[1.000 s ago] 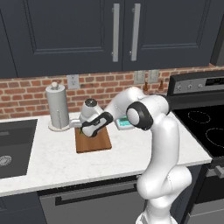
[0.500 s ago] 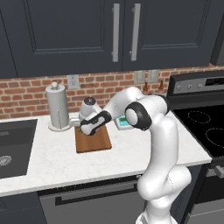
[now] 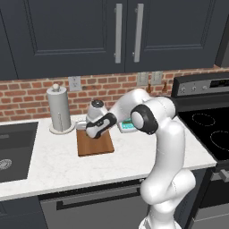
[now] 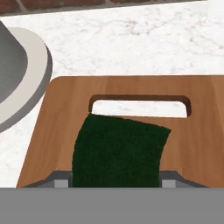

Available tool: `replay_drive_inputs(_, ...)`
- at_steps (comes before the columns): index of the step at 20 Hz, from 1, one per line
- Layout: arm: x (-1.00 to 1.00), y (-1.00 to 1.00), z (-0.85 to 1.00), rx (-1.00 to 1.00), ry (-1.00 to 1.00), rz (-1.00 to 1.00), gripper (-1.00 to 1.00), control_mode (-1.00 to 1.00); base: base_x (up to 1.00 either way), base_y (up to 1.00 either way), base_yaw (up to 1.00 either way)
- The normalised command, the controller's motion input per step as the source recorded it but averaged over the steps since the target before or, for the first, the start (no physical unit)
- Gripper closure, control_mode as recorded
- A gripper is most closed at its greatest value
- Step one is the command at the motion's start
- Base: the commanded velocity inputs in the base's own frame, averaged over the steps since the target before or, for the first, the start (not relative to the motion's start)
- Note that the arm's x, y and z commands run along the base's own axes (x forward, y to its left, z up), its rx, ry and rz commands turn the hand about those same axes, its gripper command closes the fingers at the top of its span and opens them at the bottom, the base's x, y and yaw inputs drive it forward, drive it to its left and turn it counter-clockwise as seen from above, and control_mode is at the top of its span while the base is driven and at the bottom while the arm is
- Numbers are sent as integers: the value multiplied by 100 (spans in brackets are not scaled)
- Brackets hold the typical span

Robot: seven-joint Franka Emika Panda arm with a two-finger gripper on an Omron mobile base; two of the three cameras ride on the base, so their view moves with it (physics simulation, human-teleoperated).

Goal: Pick up the sponge from the counter and clean the cutting board by briefly scrubbing or pressing down on the cutting board. Once finished, release the sponge.

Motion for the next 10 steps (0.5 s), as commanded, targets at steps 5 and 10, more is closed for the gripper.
replay_drive_inputs(5, -10, -7, 0, 0, 0, 0, 100, -100, 0, 0, 0)
replay_drive_inputs(10, -52, 0, 0, 0, 0, 0, 100, -100, 0, 0, 0)
